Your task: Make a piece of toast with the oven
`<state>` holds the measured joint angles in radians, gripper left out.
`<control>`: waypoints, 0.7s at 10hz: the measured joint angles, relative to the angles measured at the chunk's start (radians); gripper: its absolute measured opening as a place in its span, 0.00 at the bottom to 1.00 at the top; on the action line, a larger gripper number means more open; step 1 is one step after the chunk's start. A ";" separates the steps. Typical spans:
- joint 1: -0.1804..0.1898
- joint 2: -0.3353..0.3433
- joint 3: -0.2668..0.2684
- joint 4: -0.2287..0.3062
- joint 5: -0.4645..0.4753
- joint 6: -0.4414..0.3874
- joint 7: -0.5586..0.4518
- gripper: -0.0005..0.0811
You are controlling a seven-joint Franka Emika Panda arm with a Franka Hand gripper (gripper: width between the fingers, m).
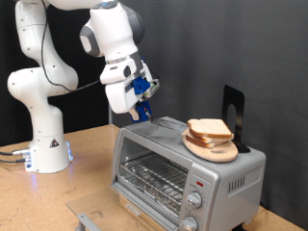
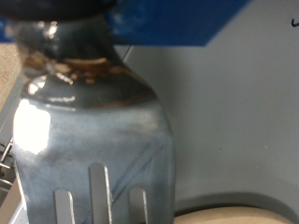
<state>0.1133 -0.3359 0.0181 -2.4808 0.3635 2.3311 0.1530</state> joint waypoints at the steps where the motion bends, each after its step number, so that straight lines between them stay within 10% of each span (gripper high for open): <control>1: 0.000 0.002 0.000 0.003 0.001 0.000 0.003 0.54; 7: 0.000 0.009 0.000 0.024 0.013 0.005 0.006 0.54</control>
<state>0.1136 -0.3271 0.0185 -2.4570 0.3763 2.3359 0.1586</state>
